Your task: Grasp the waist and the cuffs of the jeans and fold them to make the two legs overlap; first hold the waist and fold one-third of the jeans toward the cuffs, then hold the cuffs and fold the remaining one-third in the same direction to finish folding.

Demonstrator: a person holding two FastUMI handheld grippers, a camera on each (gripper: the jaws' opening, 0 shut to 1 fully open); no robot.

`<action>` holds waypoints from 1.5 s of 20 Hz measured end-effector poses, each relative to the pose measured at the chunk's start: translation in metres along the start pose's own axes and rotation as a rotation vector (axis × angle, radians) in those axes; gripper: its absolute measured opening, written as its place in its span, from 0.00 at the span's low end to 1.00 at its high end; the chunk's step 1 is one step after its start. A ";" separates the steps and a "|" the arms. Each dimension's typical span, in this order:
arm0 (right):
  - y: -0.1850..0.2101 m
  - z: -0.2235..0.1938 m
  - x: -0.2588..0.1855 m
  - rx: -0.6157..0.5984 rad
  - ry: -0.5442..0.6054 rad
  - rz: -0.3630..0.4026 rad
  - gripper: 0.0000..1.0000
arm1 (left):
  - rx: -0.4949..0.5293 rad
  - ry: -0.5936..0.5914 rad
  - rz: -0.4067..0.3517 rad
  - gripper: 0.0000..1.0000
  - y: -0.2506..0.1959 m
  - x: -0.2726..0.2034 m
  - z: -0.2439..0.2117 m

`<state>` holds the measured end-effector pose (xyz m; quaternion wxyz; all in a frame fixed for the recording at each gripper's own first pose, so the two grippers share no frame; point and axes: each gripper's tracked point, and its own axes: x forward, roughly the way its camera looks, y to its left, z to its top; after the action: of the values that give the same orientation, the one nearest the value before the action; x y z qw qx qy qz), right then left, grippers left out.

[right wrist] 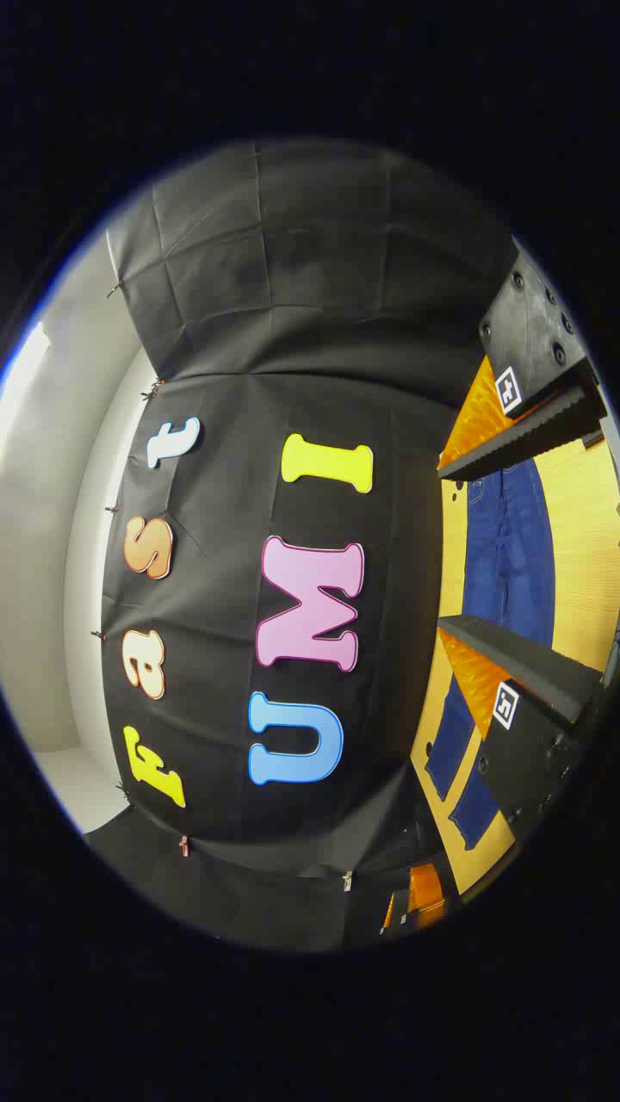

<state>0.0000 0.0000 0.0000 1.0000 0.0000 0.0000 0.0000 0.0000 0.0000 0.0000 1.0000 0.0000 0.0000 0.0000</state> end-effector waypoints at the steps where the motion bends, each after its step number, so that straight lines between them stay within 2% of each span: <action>1: 0.004 -0.002 0.004 0.011 0.012 0.009 0.96 | 0.015 0.002 0.017 0.96 0.005 -0.002 0.000; 3: 0.014 0.005 0.009 0.041 0.011 0.036 0.96 | 0.027 -0.003 0.024 0.96 0.007 -0.005 0.003; 6: 0.008 0.005 0.003 0.043 -0.009 0.012 0.96 | 0.029 -0.014 -0.015 0.96 0.000 -0.009 -0.003; 7: 0.009 0.000 -0.003 0.044 0.000 0.016 0.93 | 0.031 -0.006 -0.023 0.96 -0.001 -0.009 -0.008; 8: 0.011 -0.006 -0.009 0.040 0.014 0.022 0.96 | 0.030 0.009 -0.018 0.97 -0.001 -0.010 -0.013; 14: 0.008 -0.020 -0.023 0.051 0.056 0.021 0.96 | -0.038 0.051 -0.018 0.96 -0.009 -0.024 -0.034; 17: 0.009 -0.018 -0.021 0.052 0.049 0.018 0.96 | -0.009 0.047 -0.011 0.96 -0.001 -0.028 -0.030; 18: 0.008 -0.018 -0.020 0.047 0.047 0.016 0.93 | -0.001 0.041 -0.012 0.96 0.001 -0.028 -0.027; 19: 0.007 -0.018 -0.019 0.045 0.046 0.015 0.96 | 0.007 0.036 -0.012 0.96 0.003 -0.026 -0.027; 20: 0.006 -0.018 -0.019 0.043 0.047 0.012 0.93 | 0.013 0.032 -0.011 0.96 0.006 -0.023 -0.025; 21: 0.004 -0.018 -0.017 0.041 0.049 0.010 0.96 | 0.017 0.032 -0.008 0.96 0.011 -0.021 -0.026; 23: -0.001 -0.017 -0.014 0.029 0.052 0.002 0.93 | 0.031 0.045 0.004 0.96 0.024 -0.011 -0.030; 25: -0.009 -0.015 -0.011 0.007 0.042 -0.011 0.93 | 0.084 0.079 0.010 0.96 0.047 0.003 -0.040; 26: -0.013 -0.015 -0.007 -0.006 0.041 -0.016 1.00 | 0.132 0.104 0.016 0.96 0.062 0.011 -0.046; 27: -0.018 -0.016 -0.003 -0.019 0.041 -0.021 0.96 | 0.190 0.133 0.015 0.98 0.079 0.018 -0.054; 30: -0.033 -0.017 0.015 -0.050 0.054 -0.044 0.96 | 0.411 0.237 0.000 0.98 0.137 0.047 -0.081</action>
<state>0.0147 -0.0327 -0.0168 0.9991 -0.0249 0.0267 -0.0219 0.0468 0.1367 -0.0806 0.9720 0.2033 0.1175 0.0000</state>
